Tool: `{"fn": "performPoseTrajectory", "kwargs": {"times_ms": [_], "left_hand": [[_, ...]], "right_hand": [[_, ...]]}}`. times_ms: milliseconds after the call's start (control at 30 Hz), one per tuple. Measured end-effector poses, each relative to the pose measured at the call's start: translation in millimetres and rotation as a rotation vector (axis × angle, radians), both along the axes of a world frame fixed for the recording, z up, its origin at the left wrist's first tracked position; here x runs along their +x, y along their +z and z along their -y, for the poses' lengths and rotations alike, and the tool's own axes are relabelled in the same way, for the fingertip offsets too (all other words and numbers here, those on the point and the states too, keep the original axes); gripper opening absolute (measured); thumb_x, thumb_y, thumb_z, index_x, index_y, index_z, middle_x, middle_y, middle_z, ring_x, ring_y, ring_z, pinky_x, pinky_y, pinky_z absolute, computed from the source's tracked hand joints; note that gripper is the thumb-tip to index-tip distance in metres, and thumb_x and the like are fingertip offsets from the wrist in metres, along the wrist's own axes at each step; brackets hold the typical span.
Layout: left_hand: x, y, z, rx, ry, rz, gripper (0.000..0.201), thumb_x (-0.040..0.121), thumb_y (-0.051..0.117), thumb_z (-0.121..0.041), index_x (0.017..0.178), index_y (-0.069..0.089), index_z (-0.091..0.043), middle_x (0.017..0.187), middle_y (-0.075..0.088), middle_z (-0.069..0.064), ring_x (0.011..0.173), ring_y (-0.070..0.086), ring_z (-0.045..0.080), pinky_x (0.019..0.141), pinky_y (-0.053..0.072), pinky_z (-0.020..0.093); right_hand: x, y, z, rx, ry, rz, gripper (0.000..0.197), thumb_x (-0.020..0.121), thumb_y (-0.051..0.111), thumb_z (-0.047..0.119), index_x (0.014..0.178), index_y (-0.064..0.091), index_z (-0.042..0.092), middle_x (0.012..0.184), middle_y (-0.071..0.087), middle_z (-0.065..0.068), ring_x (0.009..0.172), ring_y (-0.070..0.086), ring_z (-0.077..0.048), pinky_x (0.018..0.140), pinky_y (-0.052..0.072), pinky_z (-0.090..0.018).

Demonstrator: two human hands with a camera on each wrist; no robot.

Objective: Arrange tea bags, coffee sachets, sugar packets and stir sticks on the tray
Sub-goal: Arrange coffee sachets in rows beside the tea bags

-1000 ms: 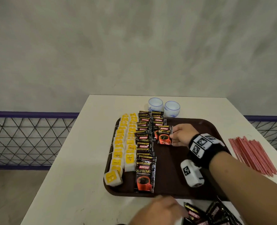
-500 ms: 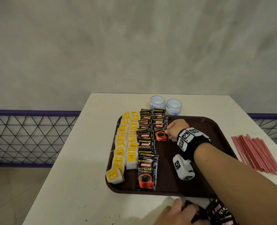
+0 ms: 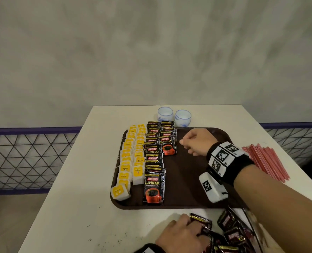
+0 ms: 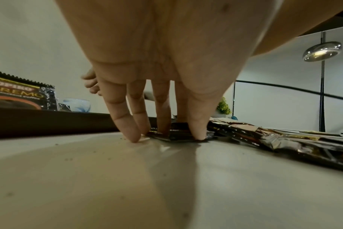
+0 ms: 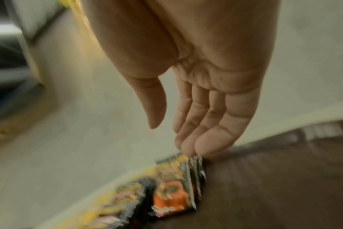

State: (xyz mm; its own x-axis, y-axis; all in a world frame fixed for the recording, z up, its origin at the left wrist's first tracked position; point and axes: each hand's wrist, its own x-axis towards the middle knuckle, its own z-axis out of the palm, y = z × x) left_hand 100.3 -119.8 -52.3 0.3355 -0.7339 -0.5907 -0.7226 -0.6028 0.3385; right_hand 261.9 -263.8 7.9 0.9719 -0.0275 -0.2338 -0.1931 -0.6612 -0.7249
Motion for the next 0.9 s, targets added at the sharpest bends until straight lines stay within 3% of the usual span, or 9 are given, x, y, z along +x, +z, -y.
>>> {"fn": "performPoseTrajectory", "kwargs": {"times_ms": [67, 167, 267, 433, 500, 600, 700, 767, 900], "left_hand": [[-13.6, -24.5, 7.5, -0.071, 0.203, 0.13, 0.031, 0.078, 0.038, -0.04, 0.088, 0.067, -0.037, 0.083, 0.059, -0.011, 0.076, 0.059, 0.016, 0.06, 0.058, 0.029], [-17.5, -8.9, 19.3, -0.285, 0.253, 0.281, 0.034, 0.086, 0.046, -0.037, 0.112, 0.065, -0.026, 0.111, 0.058, 0.0, 0.109, 0.047, 0.022, 0.099, 0.042, 0.031], [-19.7, -1.1, 21.6, -0.384, 0.42, 0.286, 0.03, 0.091, 0.052, -0.033, 0.116, 0.061, -0.02, 0.121, 0.05, 0.001, 0.118, 0.04, 0.02, 0.101, 0.031, 0.028], [-24.8, 3.2, 24.7, -0.371, 0.527, 0.296, 0.025, 0.086, 0.063, -0.03, 0.106, 0.056, -0.016, 0.119, 0.038, -0.005, 0.106, 0.045, 0.015, 0.095, 0.04, 0.026], [-25.2, 2.2, 24.9, -0.376, 0.59, 0.278, 0.036, 0.081, 0.069, -0.035, 0.109, 0.052, -0.02, 0.115, 0.039, -0.007, 0.104, 0.044, 0.013, 0.093, 0.042, 0.027], [-24.3, -2.1, 26.4, -0.36, 0.664, 0.232, 0.065, 0.075, 0.074, -0.035, 0.128, 0.037, -0.027, 0.121, 0.04, -0.008, 0.113, 0.043, 0.013, 0.099, 0.04, 0.028], [-25.2, -0.3, 30.9, -0.342, 0.749, 0.171, 0.078, 0.072, 0.077, -0.029, 0.135, 0.031, -0.027, 0.127, 0.038, -0.007, 0.116, 0.045, 0.014, 0.102, 0.04, 0.029], [-27.0, 2.0, 32.1, -0.342, 0.801, 0.125, 0.074, 0.072, 0.078, -0.024, 0.131, 0.034, -0.028, 0.126, 0.039, -0.005, 0.111, 0.049, 0.015, 0.098, 0.044, 0.029], [-28.7, 8.6, 23.7, -0.401, 0.844, 0.061, 0.054, 0.079, 0.069, -0.015, 0.109, 0.033, -0.043, 0.107, 0.057, 0.0, 0.089, 0.062, 0.016, 0.082, 0.055, 0.036]], "right_hand": [[-36.8, 15.7, 15.0, -0.045, 0.102, 0.043, 0.014, 0.085, 0.067, 0.031, 0.082, 0.062, 0.018, 0.077, 0.067, 0.0, 0.062, 0.06, -0.012, 0.06, 0.05, -0.026], [-111.4, 29.8, 44.2, -0.263, 0.263, 0.062, 0.017, 0.083, 0.067, 0.041, 0.09, 0.063, 0.026, 0.08, 0.066, 0.007, 0.07, 0.06, -0.003, 0.065, 0.046, -0.019], [-191.4, 29.0, 68.2, -0.424, 0.331, -0.156, 0.024, 0.083, 0.06, 0.055, 0.098, 0.053, 0.039, 0.085, 0.062, 0.012, 0.079, 0.059, -0.001, 0.064, 0.042, -0.016], [-255.7, -6.2, 81.0, -0.485, 0.358, -0.316, 0.095, 0.047, 0.035, 0.098, 0.114, 0.051, 0.034, 0.096, 0.052, 0.011, 0.095, 0.055, -0.014, 0.066, 0.03, -0.012], [-265.3, -24.7, 82.8, -0.523, 0.387, -0.31, 0.072, 0.074, 0.049, 0.072, 0.129, 0.042, 0.026, 0.101, 0.042, 0.005, 0.097, 0.047, -0.014, 0.068, 0.03, -0.011], [-275.8, -55.9, 85.4, -0.502, 0.339, -0.369, 0.058, 0.086, 0.047, 0.047, 0.136, 0.032, 0.02, 0.107, 0.031, 0.001, 0.097, 0.035, -0.016, 0.088, 0.037, -0.023], [-275.8, -56.1, 74.5, -0.455, 0.21, -0.333, 0.028, 0.077, 0.054, 0.049, 0.097, 0.042, 0.034, 0.108, 0.036, 0.003, 0.096, 0.038, -0.015, 0.086, 0.038, -0.023], [-272.3, -49.8, 70.7, -0.414, 0.171, -0.331, 0.034, 0.078, 0.06, 0.043, 0.073, 0.028, 0.033, 0.112, 0.043, 0.001, 0.105, 0.047, -0.015, 0.089, 0.037, -0.025], [-273.1, -44.2, 83.1, -0.312, 0.123, -0.257, 0.027, 0.08, 0.069, 0.028, 0.08, 0.043, 0.03, 0.091, 0.054, 0.011, 0.091, 0.054, -0.007, 0.072, 0.039, -0.011]]}}
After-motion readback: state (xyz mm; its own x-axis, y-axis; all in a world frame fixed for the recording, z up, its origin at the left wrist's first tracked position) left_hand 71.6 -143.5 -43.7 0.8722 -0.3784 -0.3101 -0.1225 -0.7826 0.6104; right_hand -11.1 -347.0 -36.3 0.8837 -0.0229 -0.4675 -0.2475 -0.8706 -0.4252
